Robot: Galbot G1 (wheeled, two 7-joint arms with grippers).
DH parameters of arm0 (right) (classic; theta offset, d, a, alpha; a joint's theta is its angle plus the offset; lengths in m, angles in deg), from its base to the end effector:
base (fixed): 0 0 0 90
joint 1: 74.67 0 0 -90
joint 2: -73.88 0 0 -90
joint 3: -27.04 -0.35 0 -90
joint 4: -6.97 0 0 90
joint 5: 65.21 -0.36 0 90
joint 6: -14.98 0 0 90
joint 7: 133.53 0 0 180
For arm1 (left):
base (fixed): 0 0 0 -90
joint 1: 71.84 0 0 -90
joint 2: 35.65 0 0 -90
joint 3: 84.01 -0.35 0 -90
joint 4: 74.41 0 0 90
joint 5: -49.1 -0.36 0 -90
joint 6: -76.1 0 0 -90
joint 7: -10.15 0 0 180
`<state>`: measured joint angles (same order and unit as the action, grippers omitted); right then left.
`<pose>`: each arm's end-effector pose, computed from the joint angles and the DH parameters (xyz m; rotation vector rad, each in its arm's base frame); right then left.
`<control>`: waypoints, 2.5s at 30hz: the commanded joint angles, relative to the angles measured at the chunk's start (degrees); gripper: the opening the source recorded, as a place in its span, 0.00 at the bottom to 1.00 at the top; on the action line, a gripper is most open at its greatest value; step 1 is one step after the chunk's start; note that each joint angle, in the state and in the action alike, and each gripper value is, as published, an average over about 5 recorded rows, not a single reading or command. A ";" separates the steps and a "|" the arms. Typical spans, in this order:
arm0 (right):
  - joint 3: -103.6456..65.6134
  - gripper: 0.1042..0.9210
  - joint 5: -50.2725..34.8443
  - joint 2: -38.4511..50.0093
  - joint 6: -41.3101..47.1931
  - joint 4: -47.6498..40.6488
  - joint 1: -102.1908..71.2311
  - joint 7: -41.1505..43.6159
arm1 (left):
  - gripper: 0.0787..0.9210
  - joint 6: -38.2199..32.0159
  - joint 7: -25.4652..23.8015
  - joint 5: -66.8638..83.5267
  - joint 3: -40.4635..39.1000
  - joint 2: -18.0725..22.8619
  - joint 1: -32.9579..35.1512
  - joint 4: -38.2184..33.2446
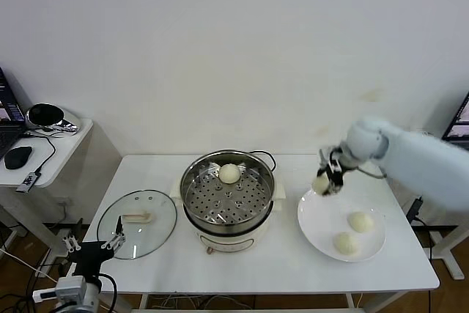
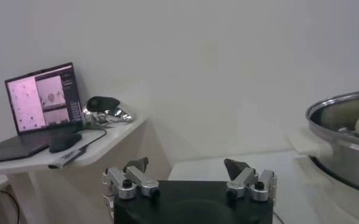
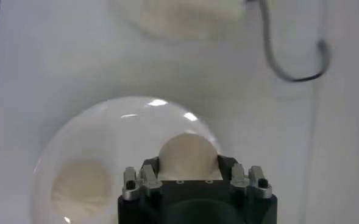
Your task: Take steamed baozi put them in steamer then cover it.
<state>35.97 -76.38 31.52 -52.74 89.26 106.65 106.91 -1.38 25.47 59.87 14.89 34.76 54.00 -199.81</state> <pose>0.5299 -0.0569 -0.0432 1.2680 -1.4540 1.5172 0.1659 0.0902 -0.2654 0.3118 -2.9294 -0.3147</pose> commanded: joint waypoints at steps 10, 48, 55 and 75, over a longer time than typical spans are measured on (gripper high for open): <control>11.03 0.63 -30.88 -25.58 13.60 0.56 15.40 -11.29 | 0.88 0.00 0.07 0.46 0.03 -0.19 -1.21 1.15; 6.38 0.72 -26.78 -46.67 19.34 -26.81 -6.51 -15.32 | 0.88 -0.35 0.28 0.16 0.31 1.67 -1.74 1.89; 6.00 0.87 -23.43 -40.89 17.82 -21.01 0.03 -6.83 | 0.88 -0.31 0.23 0.09 -0.03 1.67 -1.93 1.88; 12.47 0.88 -7.59 9.00 5.73 13.35 13.62 5.97 | 0.88 -0.12 0.00 -0.70 -1.07 1.09 -1.63 1.06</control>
<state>46.72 -91.54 21.50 -42.36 91.62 117.91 108.96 -1.53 25.49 59.17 13.83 36.03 52.36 -198.75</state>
